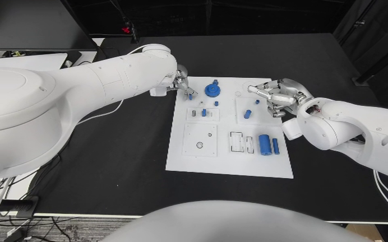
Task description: Assemble the parts on the task board
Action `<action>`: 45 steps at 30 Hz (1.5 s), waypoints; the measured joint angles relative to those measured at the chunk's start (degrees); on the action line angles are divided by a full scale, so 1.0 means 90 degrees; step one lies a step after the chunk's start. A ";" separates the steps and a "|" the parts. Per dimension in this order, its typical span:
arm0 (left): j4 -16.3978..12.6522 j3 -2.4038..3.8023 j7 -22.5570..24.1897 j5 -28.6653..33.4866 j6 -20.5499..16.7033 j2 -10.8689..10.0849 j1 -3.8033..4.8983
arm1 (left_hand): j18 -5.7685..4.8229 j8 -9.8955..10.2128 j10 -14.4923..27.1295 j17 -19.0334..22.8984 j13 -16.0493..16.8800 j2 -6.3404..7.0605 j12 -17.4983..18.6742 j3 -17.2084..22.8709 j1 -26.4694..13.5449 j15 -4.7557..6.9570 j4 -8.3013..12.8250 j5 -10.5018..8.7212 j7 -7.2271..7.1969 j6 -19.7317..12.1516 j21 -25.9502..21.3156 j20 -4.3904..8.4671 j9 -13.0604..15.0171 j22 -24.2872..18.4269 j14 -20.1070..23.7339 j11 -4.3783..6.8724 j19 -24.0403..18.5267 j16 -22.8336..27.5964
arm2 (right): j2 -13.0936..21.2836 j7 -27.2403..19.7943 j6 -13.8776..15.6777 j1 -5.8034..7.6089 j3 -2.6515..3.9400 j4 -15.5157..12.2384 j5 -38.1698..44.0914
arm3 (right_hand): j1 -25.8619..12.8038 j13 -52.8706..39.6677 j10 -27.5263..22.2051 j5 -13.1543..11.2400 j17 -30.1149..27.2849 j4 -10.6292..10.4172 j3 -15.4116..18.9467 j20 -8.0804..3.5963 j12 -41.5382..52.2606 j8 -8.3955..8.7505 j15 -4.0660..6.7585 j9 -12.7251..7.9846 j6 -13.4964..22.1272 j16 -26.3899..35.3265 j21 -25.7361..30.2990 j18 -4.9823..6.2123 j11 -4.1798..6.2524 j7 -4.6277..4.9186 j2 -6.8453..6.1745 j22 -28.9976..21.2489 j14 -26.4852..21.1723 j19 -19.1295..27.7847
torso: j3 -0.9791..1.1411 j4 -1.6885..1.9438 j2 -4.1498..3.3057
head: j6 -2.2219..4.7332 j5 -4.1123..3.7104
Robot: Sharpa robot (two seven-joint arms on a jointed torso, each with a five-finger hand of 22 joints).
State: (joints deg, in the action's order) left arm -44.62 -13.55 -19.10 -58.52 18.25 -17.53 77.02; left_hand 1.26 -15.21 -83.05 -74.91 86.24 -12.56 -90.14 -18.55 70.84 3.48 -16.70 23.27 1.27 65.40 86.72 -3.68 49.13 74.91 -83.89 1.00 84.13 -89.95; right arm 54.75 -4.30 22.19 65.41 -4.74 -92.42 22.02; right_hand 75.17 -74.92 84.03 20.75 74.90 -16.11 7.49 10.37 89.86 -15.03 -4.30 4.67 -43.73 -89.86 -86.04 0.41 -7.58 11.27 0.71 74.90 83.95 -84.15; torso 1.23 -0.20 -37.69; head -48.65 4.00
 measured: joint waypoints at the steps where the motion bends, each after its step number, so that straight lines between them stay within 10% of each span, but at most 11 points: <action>1: 0.0000 0.0000 -0.0002 0.0001 0.0004 0.0003 -0.0003 | 0.0000 0.0000 0.0000 0.0000 0.0008 -0.0007 0.0000 0.0000 0.0007 0.0000 0.0000 0.0000 0.0000 0.0000 0.0000 0.0000 0.0000 0.0000 0.0000 0.0000 0.0000 0.0000 | 0.0000 0.0001 0.0000 0.0000 0.0000 0.0000 0.0001 | 0.0000 0.0000 0.0000 0.0000 0.0000 0.0000 0.0000 0.0000 0.0000 0.0000 0.0000 0.0000 0.0000 0.0000 0.0000 0.0000 0.0000 0.0000 0.0000 0.0000 0.0000 0.0000 | 0.0000 0.0000 -0.0001 | -0.0001 -0.0004; 33: 0.0027 0.0000 0.0002 0.0019 0.0009 0.0047 -0.0017 | 0.0001 0.0000 0.0043 0.0000 0.0135 -0.0010 0.0001 0.0321 0.0255 -0.0033 -0.0006 0.0288 0.0011 -0.0170 -0.0050 0.0000 0.0135 0.0000 0.0030 -0.0043 0.0000 0.0000 | -0.0018 0.0039 0.0000 -0.0001 0.0000 0.0009 0.0020 | 0.0000 0.0000 0.0000 0.0000 0.0004 0.0000 0.0000 0.0000 0.0000 -0.0048 0.0000 0.0000 0.0023 0.0000 0.0000 0.0001 0.0000 0.0023 0.0000 0.0000 0.0000 0.0000 | 0.0001 -0.0002 -0.0001 | -0.0013 -0.0028; 45: 0.0038 0.0000 0.0045 0.0068 0.0031 0.0054 -0.0019 | 0.0001 -0.0065 0.0043 0.0000 0.0072 0.0388 0.0002 0.0927 0.0738 -0.0014 0.0006 0.0792 0.0012 -0.0216 -0.0050 0.0000 0.0274 0.0000 0.0009 -0.0045 0.0000 0.0000 | -0.0018 0.0055 0.0000 -0.0001 0.0000 0.0012 0.0026 | 0.0000 0.0000 0.0000 0.0000 0.0003 0.0000 0.0000 0.0000 0.0000 -0.0048 0.0000 0.0000 0.0023 0.0000 0.0000 0.0001 0.0000 0.0023 0.0000 0.0000 0.0000 0.0000 | 0.0002 -0.0002 0.0000 | -0.0013 -0.0021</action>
State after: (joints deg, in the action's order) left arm -44.28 -13.55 -18.70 -57.91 18.53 -17.04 76.85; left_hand 1.27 -15.80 -82.67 -74.91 86.88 -9.07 -90.12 -10.21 77.48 3.36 -16.65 30.40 1.37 63.45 86.27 -3.68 51.59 74.90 -83.81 0.60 84.13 -89.95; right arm 54.59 -3.81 22.19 65.40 -4.74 -92.31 22.25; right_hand 75.17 -74.92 84.03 20.75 74.93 -16.11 7.49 10.37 89.86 -15.46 -4.30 4.67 -43.53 -89.86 -86.04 0.41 -7.58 11.47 0.71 74.90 83.95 -84.15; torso 1.25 -0.21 -37.69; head -48.77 3.81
